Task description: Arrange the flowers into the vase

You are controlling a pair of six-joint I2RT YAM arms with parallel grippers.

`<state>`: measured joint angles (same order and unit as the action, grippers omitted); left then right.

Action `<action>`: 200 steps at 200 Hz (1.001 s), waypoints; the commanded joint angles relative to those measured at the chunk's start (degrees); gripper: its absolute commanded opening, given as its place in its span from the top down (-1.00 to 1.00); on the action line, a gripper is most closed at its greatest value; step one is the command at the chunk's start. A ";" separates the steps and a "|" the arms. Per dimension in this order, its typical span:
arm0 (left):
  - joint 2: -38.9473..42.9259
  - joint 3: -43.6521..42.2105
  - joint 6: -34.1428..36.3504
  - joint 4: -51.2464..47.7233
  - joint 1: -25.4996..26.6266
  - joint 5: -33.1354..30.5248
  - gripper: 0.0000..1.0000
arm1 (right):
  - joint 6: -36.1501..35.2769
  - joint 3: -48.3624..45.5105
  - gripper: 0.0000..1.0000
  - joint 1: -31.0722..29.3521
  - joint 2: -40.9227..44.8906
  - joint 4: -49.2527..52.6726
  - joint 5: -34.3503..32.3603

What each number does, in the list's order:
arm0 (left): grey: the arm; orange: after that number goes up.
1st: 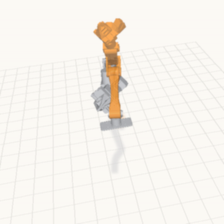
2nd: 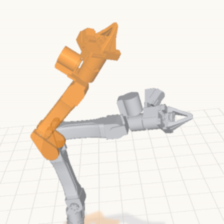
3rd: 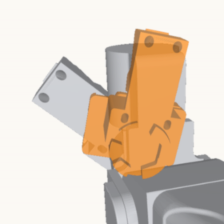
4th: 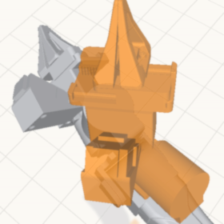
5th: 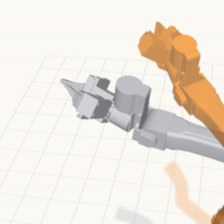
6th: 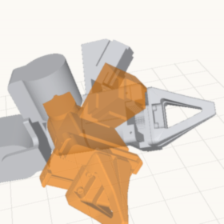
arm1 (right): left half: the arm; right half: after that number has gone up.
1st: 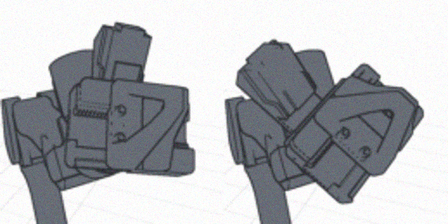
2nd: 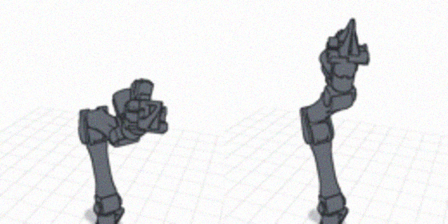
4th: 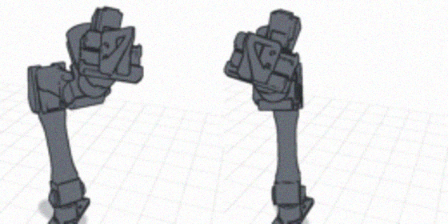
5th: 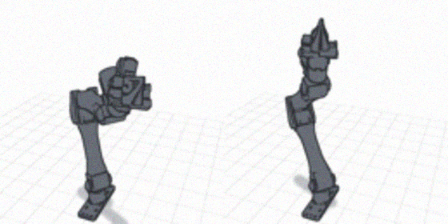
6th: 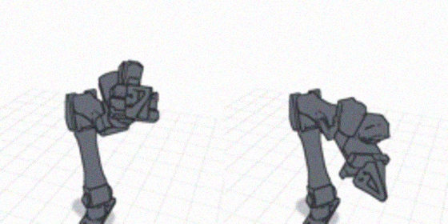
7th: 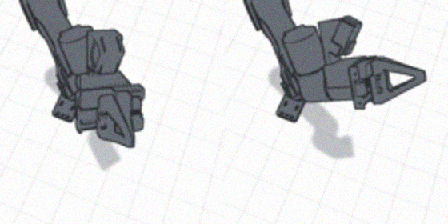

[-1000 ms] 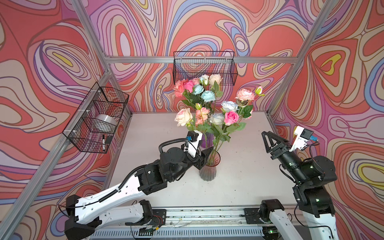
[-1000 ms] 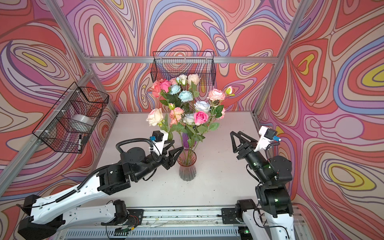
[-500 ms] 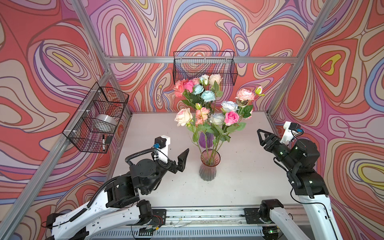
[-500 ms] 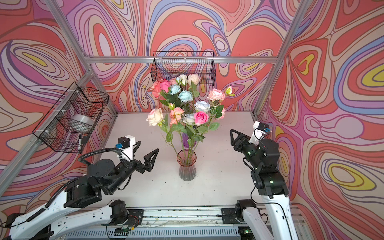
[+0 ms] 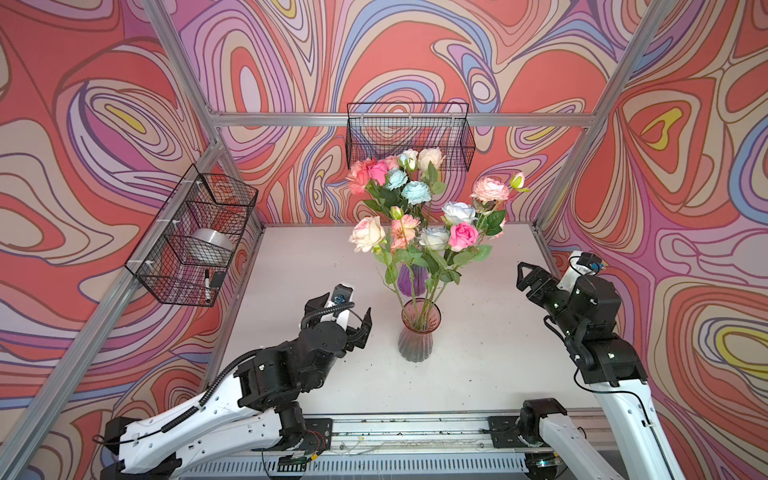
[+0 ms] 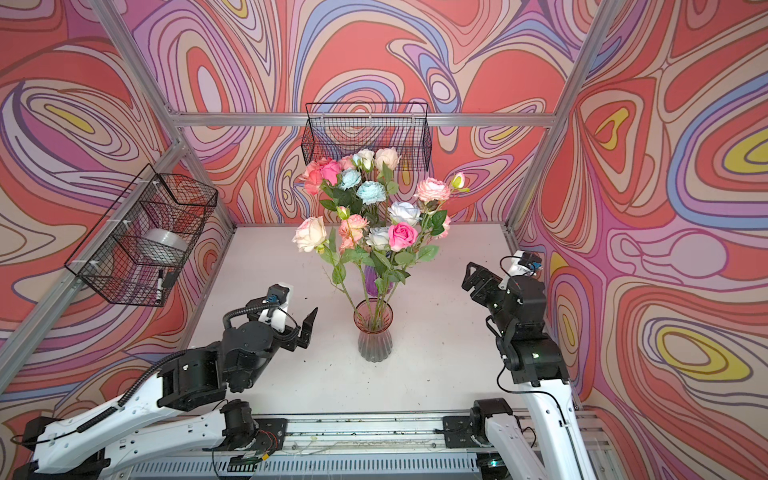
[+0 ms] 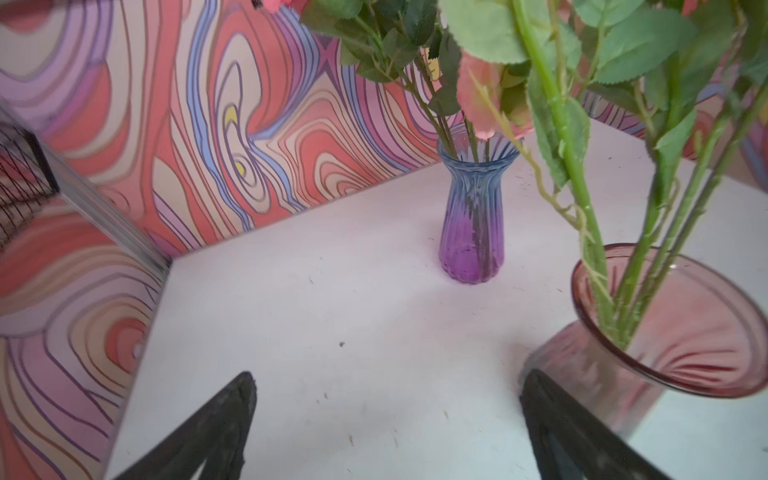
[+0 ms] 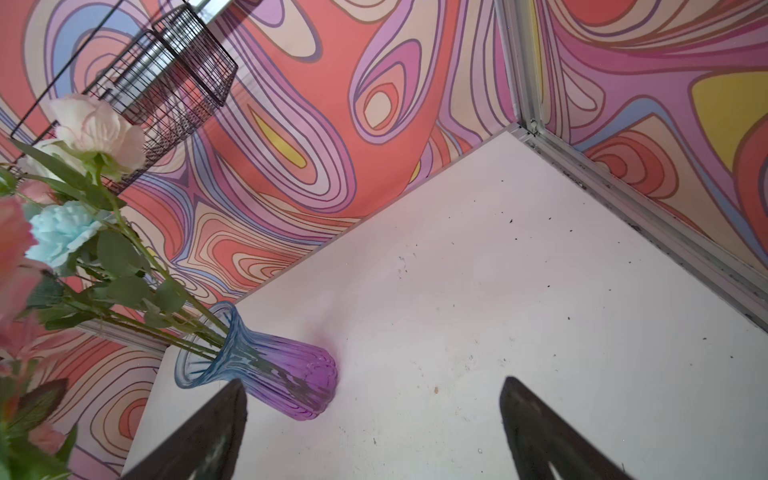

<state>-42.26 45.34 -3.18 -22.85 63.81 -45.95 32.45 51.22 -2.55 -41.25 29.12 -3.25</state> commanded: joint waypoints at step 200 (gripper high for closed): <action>-40.96 -32.35 2.00 85.42 -57.88 25.26 -1.00 | -31.35 -23.07 -0.97 0.09 -16.83 -47.10 2.86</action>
<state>-76.16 16.12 0.51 40.82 6.26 -21.47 10.98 32.56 -2.57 -54.72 -7.94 5.89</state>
